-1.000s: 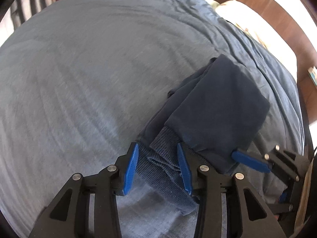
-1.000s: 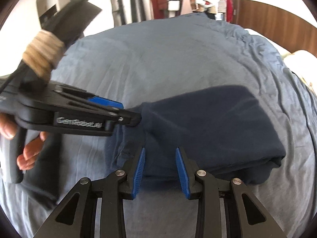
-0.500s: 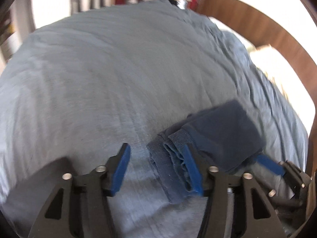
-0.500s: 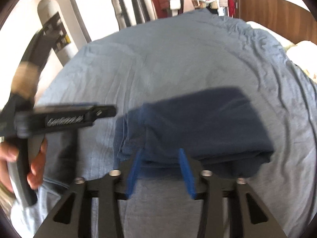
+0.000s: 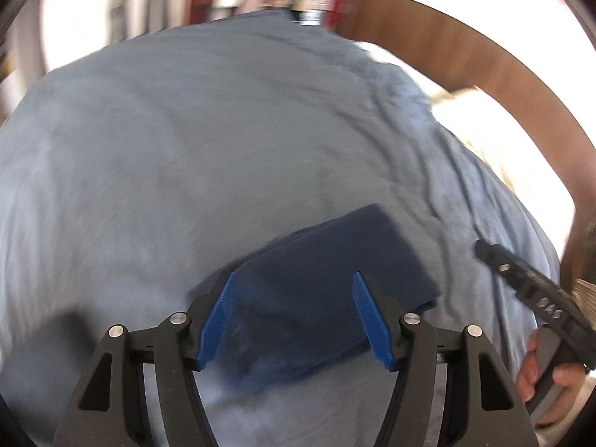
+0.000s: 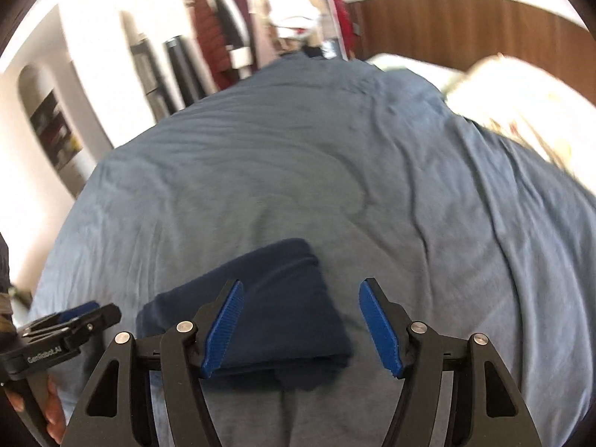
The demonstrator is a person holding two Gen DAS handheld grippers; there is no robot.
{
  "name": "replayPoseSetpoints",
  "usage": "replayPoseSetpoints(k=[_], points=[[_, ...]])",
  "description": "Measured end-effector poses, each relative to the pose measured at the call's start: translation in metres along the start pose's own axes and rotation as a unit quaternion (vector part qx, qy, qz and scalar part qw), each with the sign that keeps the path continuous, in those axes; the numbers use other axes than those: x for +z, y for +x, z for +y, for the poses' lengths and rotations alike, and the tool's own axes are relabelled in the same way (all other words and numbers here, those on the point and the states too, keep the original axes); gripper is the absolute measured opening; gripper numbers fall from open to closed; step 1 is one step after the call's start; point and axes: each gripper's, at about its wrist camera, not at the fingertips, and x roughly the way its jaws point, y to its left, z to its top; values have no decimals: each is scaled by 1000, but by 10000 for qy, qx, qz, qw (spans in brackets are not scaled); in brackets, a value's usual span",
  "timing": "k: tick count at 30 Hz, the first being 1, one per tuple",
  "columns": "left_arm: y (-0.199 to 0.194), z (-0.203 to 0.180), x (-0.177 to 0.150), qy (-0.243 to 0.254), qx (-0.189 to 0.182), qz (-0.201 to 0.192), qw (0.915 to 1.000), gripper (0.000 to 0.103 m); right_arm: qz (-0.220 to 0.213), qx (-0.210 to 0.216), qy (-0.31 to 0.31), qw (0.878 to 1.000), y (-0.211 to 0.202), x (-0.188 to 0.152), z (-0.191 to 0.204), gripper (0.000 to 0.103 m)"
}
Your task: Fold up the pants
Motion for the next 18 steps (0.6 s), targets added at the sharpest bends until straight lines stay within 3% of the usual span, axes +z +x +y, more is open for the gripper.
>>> replayPoseSetpoints(k=[3,6,10,16,18], points=[[19,-25,27,673,-135,147,9975,60,166,32,320,9993,6,-5,-17,66],[46,-50,56,1328,-234,349,9903,50,360,120,658,9971,16,-11,-32,65],[91,-77,86,1881,-549,799,9774,41,598,224,933,9936,30,-21,-47,53],[152,-104,113,2228,-781,1524,9597,37,898,339,1735,9801,55,-29,-67,46],[171,-107,116,2229,-766,1783,9553,30,987,362,2038,9734,63,-33,-70,46]])
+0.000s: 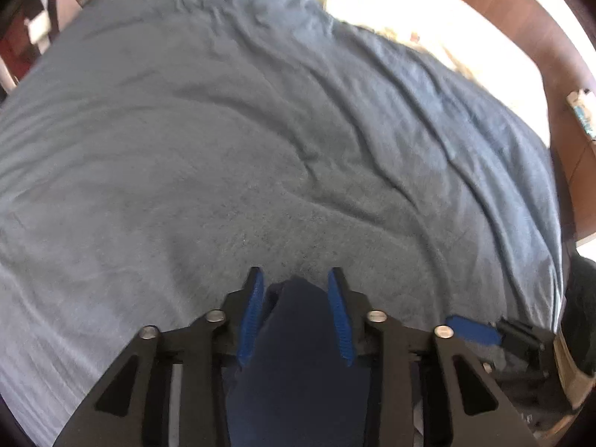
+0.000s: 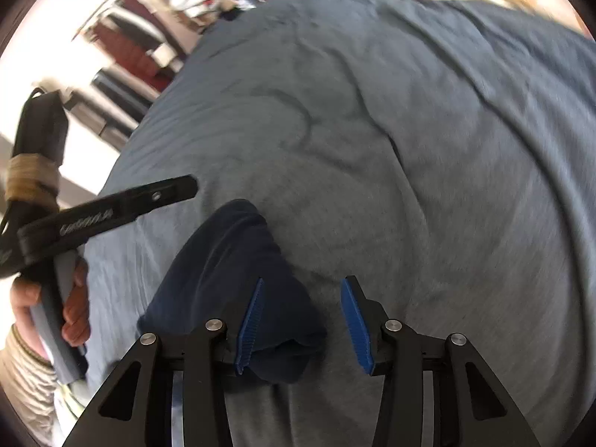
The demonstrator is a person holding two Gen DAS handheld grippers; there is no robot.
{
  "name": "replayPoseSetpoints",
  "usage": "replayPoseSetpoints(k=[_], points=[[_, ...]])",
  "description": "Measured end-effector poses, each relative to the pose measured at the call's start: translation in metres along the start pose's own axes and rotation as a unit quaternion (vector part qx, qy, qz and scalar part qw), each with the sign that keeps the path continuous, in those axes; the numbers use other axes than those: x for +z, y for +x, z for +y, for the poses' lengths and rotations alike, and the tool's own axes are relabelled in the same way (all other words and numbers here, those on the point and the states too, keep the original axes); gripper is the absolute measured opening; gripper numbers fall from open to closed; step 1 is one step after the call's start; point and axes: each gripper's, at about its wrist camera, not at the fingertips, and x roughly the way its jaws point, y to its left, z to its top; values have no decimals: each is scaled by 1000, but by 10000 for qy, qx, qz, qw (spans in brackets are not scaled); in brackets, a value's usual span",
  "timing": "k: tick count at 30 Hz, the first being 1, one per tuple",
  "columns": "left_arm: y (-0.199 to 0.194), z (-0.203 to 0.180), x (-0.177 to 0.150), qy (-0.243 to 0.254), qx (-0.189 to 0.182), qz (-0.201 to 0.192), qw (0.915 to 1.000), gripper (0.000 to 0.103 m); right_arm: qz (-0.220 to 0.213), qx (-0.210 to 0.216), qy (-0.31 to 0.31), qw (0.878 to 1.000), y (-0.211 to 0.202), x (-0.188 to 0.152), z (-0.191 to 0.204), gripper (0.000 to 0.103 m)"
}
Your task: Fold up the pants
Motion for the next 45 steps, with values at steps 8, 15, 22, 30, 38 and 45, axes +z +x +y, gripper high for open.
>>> replayPoseSetpoints(k=[8,15,22,30,38,45], points=[[44,-2,13,82,-126,777,9969,29,286,135,679,9972,21,-4,-11,45],[55,-3,9,80,-131,1023,9946,15,397,125,891,9952,31,-10,-18,45],[47,-3,2,-46,89,659,9978,12,404,73,773,9962,33,-17,-15,36],[46,7,2,-307,80,542,9980,12,558,-169,559,9967,41,-26,-17,35],[20,1,2,-287,439,-104,9986,34,691,-201,433,9965,41,-22,-19,40],[-42,-4,-24,-715,695,-922,9907,44,82,-88,-51,9999,-3,-4,-14,62]])
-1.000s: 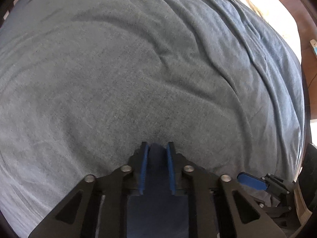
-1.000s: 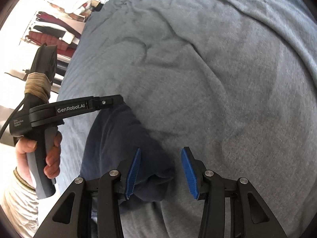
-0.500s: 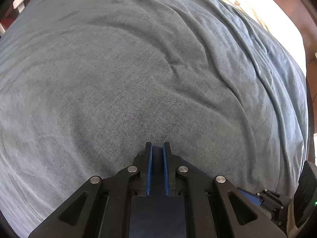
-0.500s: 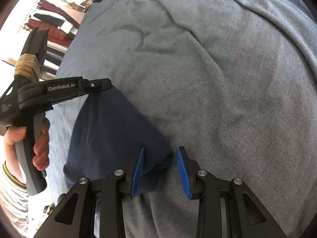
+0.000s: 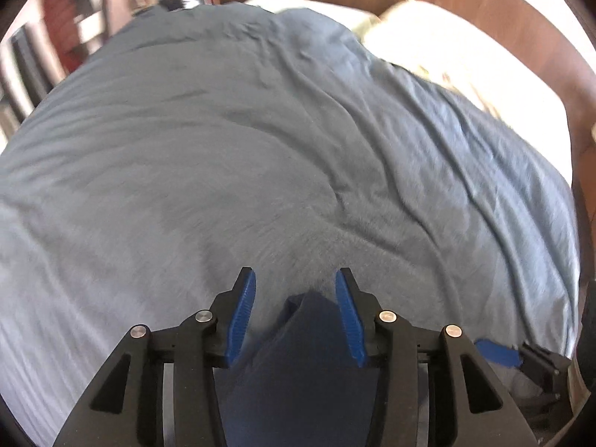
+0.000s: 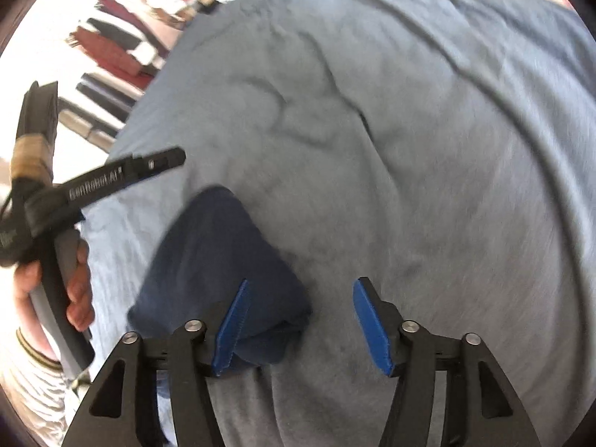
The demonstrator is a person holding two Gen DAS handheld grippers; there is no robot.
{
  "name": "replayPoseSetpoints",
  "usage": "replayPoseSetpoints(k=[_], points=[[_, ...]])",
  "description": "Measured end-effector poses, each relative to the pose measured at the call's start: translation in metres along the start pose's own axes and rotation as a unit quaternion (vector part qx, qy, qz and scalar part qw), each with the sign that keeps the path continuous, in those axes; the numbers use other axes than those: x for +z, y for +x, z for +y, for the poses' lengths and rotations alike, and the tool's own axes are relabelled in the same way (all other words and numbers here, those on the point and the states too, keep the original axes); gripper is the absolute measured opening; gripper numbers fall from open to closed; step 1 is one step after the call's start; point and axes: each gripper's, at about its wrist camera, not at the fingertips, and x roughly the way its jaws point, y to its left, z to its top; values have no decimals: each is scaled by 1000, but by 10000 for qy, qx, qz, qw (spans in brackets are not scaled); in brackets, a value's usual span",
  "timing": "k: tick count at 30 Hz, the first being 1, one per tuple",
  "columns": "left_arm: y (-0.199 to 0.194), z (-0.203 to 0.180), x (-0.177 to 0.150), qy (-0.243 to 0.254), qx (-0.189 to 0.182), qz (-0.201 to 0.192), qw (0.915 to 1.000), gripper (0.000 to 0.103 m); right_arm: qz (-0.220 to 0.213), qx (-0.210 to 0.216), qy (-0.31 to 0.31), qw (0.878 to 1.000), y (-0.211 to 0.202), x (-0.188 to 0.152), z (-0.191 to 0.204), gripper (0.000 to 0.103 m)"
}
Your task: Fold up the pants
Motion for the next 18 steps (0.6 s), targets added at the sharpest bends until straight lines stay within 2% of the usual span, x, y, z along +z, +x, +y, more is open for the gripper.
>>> replayPoseSetpoints(k=[4,6,9,12,18], points=[[-35,17,-30,-573,427,-274,9971,55,-283,172,-533,9980,-18,14,15,67],[-50,28,-48,-814,646,-323,9941,56,-319,283,-905,9950,-22,19,25,67],[-70,42,-76,-1113,945,-310,9888,57,-400,216,-1410,9890,-23,24,38,67],[-84,50,-102,-1345,1235,-358,9825,66,-408,164,-1833,9821,-21,28,51,67],[-86,52,-146,-1585,1164,-334,9799,74,-344,180,-2132,9762,-8,33,68,67]])
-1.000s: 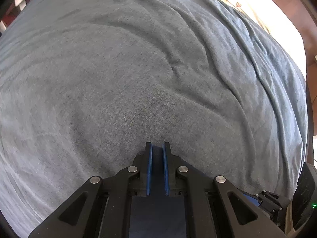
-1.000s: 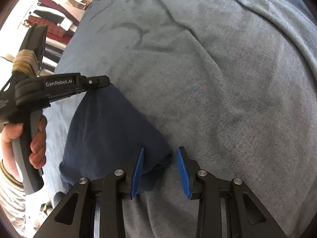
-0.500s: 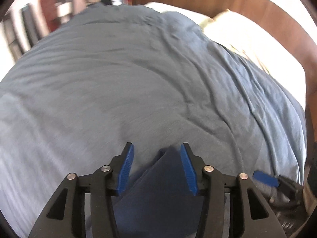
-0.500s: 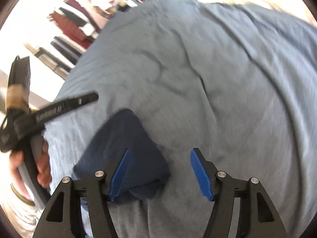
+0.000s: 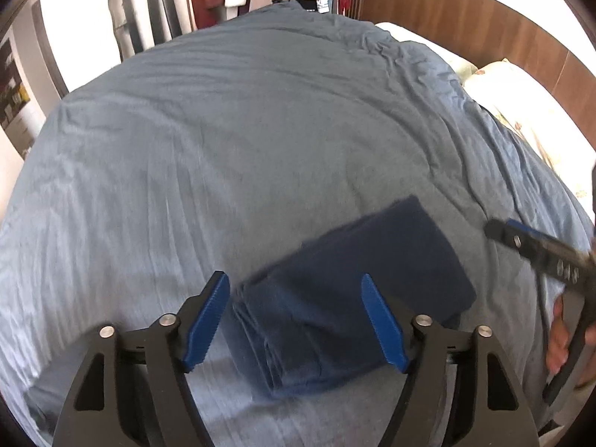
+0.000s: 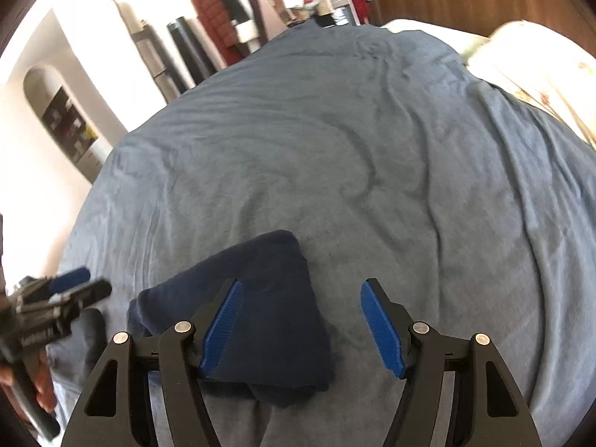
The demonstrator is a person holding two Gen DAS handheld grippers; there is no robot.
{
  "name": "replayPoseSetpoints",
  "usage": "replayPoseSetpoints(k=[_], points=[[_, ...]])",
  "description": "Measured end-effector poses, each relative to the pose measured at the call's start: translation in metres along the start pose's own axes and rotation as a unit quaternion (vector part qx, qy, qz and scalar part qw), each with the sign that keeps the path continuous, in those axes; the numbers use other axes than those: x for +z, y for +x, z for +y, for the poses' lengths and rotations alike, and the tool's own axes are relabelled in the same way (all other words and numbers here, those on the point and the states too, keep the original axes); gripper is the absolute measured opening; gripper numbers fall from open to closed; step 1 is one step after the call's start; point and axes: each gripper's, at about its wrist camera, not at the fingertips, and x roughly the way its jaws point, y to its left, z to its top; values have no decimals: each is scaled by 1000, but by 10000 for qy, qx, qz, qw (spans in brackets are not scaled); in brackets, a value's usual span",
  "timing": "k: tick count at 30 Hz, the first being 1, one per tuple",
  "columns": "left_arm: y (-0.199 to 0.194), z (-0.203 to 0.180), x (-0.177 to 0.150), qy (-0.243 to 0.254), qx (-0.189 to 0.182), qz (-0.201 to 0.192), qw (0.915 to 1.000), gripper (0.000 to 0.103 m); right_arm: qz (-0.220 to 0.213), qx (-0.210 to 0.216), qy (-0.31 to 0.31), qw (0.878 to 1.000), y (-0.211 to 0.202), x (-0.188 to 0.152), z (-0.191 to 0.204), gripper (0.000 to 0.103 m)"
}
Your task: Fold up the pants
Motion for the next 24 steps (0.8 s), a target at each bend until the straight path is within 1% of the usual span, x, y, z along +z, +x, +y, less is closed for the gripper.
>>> replayPoseSetpoints(k=[3,6,8,10,13,15,17,21,24], points=[[6,5,-15,-102,-74,50,9999,76,287,180,240,9991,15,3,-1,67],[13,15,-25,-338,12,48,9994,77,363,60,248,9990,25,2,-1,67],[17,25,-31,-536,56,10,9985,81,343,-121,104,9993,30,-1,3,67],[25,35,-37,-760,27,41,9971,82,333,-215,-115,9991,34,-4,10,67],[40,45,-42,-958,-34,179,9952,82,510,-186,-254,9982,47,-8,15,67],[49,50,-46,-1074,-145,268,9937,82,711,-125,-198,9972,58,-11,15,67],[56,53,-48,-1173,-270,341,9921,82,819,-122,-190,9964,65,-14,15,67],[66,59,-51,-1350,-360,377,9895,85,823,-248,-330,9958,73,-16,17,67],[75,61,-53,-1469,-561,452,9865,86,857,-327,-423,9949,79,-16,18,67]])
